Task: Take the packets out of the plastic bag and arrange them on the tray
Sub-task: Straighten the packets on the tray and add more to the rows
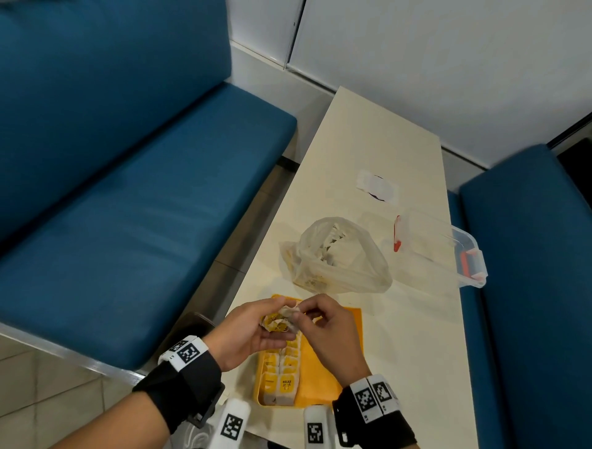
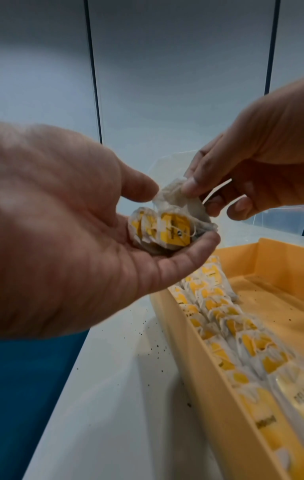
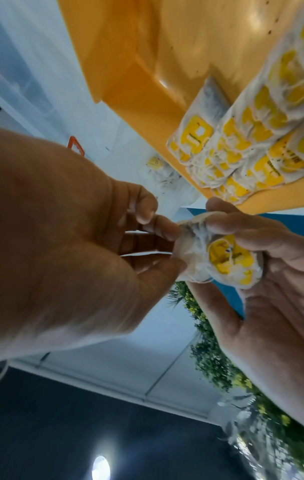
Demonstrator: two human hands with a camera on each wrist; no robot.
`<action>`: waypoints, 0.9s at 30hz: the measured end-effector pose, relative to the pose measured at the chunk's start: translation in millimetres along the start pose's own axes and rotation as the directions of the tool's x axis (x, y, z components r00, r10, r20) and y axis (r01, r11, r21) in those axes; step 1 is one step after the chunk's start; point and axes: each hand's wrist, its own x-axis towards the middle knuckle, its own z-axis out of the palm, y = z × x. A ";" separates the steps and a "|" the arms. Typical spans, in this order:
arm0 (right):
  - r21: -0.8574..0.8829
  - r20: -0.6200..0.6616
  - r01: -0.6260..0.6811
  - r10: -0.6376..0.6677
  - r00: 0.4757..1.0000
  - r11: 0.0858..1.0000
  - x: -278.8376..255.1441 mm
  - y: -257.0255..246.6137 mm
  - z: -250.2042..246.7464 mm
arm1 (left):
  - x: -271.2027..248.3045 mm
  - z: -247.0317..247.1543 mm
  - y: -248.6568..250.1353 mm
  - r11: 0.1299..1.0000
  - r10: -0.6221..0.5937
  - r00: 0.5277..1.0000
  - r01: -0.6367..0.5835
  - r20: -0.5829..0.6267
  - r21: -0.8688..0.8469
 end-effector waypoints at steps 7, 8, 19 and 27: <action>0.197 -0.035 -0.125 0.135 0.990 0.972 5.5 6.7 -3.2 | -0.5 -2.2 -1.4 0.998 0.065 0.995 -0.067 0.073 0.017; 0.222 -0.036 -0.133 0.145 0.989 0.966 5.6 6.4 -4.2 | 0.4 -2.4 -2.0 0.997 0.067 0.996 -0.069 0.053 0.023; 0.595 0.028 -0.150 0.166 0.986 0.789 3.7 15.0 -14.2 | 1.7 -4.6 -4.1 0.997 0.051 0.996 -0.047 -0.072 0.053; 0.572 0.042 -0.107 0.102 0.994 0.813 -2.2 30.7 -16.5 | 2.2 -4.6 -7.5 0.996 0.036 0.996 -0.029 -0.080 0.081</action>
